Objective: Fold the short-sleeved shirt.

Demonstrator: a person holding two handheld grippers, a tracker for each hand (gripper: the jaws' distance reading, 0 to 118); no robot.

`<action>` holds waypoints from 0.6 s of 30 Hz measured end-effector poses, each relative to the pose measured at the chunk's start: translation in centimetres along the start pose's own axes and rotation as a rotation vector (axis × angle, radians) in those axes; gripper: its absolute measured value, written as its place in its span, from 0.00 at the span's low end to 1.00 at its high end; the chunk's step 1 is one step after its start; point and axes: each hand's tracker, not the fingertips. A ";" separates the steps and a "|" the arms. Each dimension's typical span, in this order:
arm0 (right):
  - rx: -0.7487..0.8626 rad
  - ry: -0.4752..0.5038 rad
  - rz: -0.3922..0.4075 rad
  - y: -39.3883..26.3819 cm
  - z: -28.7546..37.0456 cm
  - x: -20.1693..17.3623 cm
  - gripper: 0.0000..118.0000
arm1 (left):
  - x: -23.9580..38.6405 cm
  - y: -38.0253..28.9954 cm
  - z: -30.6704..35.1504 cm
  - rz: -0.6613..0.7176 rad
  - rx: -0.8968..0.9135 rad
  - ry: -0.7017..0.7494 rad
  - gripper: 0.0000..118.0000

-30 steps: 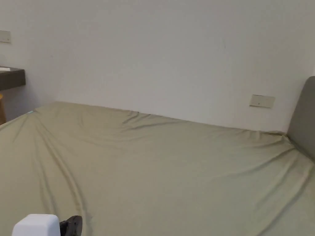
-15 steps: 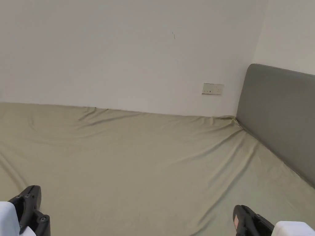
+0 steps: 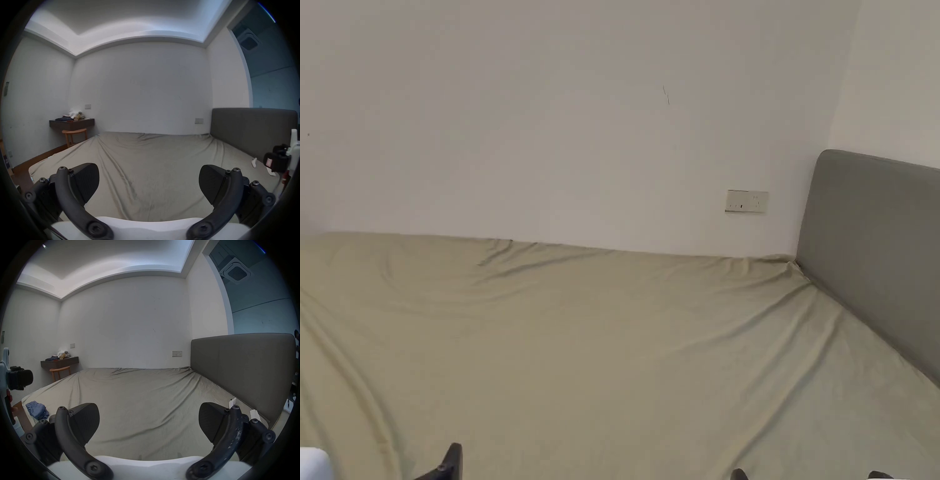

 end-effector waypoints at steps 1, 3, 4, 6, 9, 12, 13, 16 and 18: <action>0.001 0.001 -0.002 0.0 0.0 0.1 1.00 | 0.1 0.1 0.2 0.017 0.004 -0.033 1.00; -0.003 -0.010 0.000 0.1 -0.1 0.0 1.00 | -0.1 0.2 0.5 0.076 0.022 -0.100 1.00; -0.020 -0.028 0.006 0.2 -0.1 0.1 1.00 | -0.3 0.4 0.7 0.117 0.032 -0.132 1.00; -0.027 -0.038 0.013 0.2 -0.2 0.2 1.00 | -0.7 1.1 1.0 0.200 0.015 -0.186 1.00; -0.020 -0.047 0.015 0.1 -0.1 0.4 1.00 | -0.6 2.0 1.6 0.227 -0.022 -0.172 1.00; -0.042 -0.049 0.017 0.0 -0.1 0.5 1.00 | 0.0 2.2 2.1 0.159 0.031 -0.098 1.00; -0.046 -0.050 0.022 0.0 -0.1 0.5 1.00 | 0.2 2.3 2.3 0.146 0.019 -0.101 1.00; -0.045 -0.057 0.040 -0.2 -0.1 0.3 1.00 | 0.6 2.5 2.3 0.097 0.006 -0.082 1.00; -0.044 -0.054 0.037 -0.3 -0.1 0.3 1.00 | 0.8 2.7 1.9 0.081 -0.046 -0.074 1.00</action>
